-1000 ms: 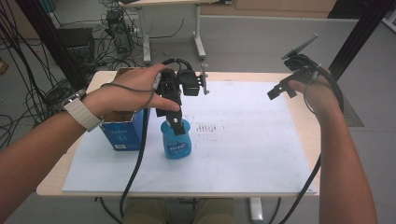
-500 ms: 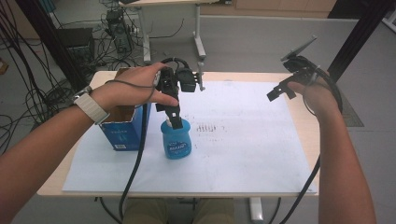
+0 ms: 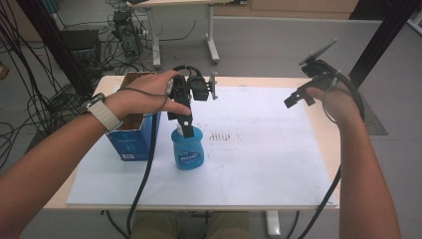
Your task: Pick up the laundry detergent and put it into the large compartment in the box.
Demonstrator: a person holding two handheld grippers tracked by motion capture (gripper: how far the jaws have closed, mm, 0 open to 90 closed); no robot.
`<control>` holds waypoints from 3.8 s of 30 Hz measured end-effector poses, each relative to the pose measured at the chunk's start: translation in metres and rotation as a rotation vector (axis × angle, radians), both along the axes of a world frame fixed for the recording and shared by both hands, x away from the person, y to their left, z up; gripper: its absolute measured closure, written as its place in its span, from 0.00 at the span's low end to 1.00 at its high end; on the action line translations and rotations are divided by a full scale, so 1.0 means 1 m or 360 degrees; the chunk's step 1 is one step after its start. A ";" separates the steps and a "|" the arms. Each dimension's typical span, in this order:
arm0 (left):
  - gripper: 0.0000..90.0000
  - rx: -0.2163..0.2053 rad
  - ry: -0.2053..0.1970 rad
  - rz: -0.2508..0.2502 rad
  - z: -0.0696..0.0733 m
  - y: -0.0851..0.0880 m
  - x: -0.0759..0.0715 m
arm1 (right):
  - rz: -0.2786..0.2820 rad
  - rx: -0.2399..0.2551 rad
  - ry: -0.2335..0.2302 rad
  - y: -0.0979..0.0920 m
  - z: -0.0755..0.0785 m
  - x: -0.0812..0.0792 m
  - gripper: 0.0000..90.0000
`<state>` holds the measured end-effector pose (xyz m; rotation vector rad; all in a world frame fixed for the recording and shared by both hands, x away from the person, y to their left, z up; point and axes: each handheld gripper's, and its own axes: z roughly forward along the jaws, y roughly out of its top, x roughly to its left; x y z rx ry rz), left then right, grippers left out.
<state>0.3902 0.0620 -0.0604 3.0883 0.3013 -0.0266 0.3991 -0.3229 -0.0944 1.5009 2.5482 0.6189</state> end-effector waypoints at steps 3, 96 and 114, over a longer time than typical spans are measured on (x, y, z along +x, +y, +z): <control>0.05 0.0008 0.0014 0.0022 -0.005 0.001 0.004 | -0.0002 0.0000 0.0003 0.000 -0.001 0.001 0.06; 0.06 0.0001 0.0029 0.0108 -0.035 0.009 0.015 | 0.0003 0.0002 0.0004 0.001 -0.002 0.002 0.06; 0.06 -0.0012 0.0034 0.0110 -0.036 0.010 0.016 | -0.0001 -0.0003 0.0008 0.002 -0.002 0.002 0.06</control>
